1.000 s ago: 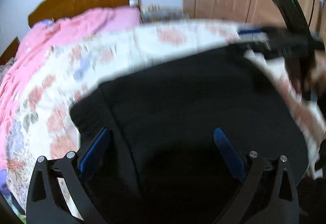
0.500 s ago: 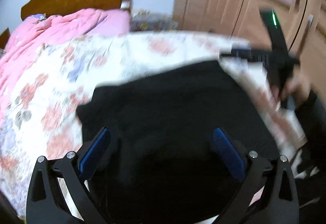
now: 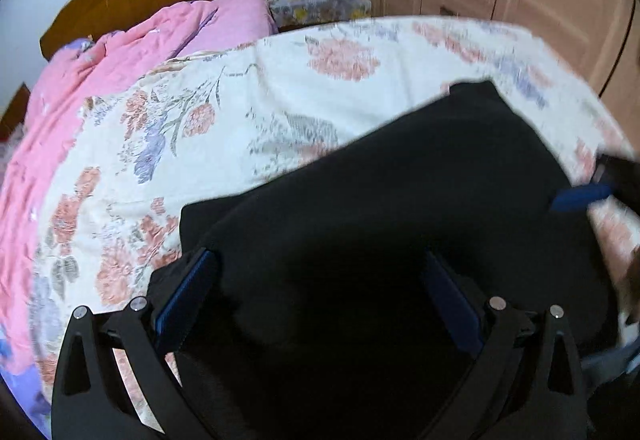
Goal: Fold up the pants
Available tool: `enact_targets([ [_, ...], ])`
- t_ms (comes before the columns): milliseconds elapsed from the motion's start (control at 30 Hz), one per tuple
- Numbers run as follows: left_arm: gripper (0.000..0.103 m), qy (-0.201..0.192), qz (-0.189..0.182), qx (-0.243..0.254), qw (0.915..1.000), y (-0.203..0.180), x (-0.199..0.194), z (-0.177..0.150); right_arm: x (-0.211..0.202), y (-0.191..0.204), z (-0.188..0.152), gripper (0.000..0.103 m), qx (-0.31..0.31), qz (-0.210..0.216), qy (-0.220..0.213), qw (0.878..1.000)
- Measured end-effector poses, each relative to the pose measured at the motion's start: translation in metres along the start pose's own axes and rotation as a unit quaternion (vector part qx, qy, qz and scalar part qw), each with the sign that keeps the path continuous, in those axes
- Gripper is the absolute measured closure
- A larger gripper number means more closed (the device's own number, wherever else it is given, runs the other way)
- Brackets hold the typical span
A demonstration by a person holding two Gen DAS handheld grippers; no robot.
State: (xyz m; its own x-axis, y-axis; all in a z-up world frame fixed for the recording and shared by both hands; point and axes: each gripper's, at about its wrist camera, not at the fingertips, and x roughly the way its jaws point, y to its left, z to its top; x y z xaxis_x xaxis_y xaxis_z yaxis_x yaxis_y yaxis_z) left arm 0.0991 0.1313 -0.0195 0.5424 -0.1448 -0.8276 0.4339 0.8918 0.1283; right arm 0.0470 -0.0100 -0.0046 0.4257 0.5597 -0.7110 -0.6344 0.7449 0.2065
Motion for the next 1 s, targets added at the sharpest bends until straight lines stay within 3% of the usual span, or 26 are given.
enact_targets([
  [133, 0.002, 0.003, 0.003, -0.002, 1.0, 0.002, 0.005, -0.008, 0.006, 0.014, -0.001, 0.004, -0.018, 0.019, 0.015, 1.0],
  [200, 0.002, 0.001, 0.0, -0.004, 1.0, 0.002, 0.004, -0.008, 0.019, 0.021, -0.008, 0.004, -0.035, -0.005, 0.043, 0.998],
  [367, 0.002, -0.028, -0.037, -0.033, 0.9984, 0.015, -0.015, -0.009, 0.0, 0.031, 0.004, 0.004, -0.02, 0.035, -0.013, 0.999],
  [433, 0.002, -0.05, -0.055, -0.074, 0.9945, 0.033, -0.027, -0.008, 0.01, 0.037, 0.008, 0.004, -0.033, 0.034, -0.005, 0.999],
  [533, 0.002, -0.05, -0.023, -0.129, 0.9901, 0.063, -0.027, -0.011, 0.04, 0.042, 0.008, 0.004, -0.025, 0.042, 0.046, 0.998],
  [633, 0.002, -0.048, -0.016, -0.161, 0.9857, 0.082, -0.027, -0.02, 0.039, 0.065, 0.008, 0.004, -0.058, 0.119, 0.063, 0.989],
  [667, 0.002, -0.049, -0.015, -0.16, 0.9858, 0.083, -0.028, -0.023, 0.038, 0.072, 0.009, 0.004, -0.072, 0.116, 0.061, 0.989],
  [733, 0.002, -0.051, -0.008, -0.154, 0.9867, 0.083, -0.03, -0.028, 0.037, 0.07, 0.017, 0.004, -0.086, 0.056, 0.039, 0.994],
  [800, 0.002, -0.053, -0.002, -0.152, 0.987, 0.082, -0.031, -0.031, 0.041, 0.049, 0.032, 0.004, -0.041, 0.039, 0.031, 0.998],
  [867, 0.002, -0.056, 0.02, -0.148, 0.9872, 0.08, -0.032, -0.034, 0.051, 0.041, 0.037, 0.004, -0.025, 0.035, 0.05, 0.998],
  [900, 0.002, -0.058, 0.028, -0.148, 0.9868, 0.081, -0.034, -0.034, 0.063, 0.044, 0.038, 0.004, -0.03, 0.043, 0.082, 0.995],
  [1000, 0.002, -0.059, 0.028, -0.157, 0.9855, 0.087, -0.034, -0.039, 0.076, 0.078, 0.033, 0.004, -0.1, 0.069, 0.123, 0.985],
])
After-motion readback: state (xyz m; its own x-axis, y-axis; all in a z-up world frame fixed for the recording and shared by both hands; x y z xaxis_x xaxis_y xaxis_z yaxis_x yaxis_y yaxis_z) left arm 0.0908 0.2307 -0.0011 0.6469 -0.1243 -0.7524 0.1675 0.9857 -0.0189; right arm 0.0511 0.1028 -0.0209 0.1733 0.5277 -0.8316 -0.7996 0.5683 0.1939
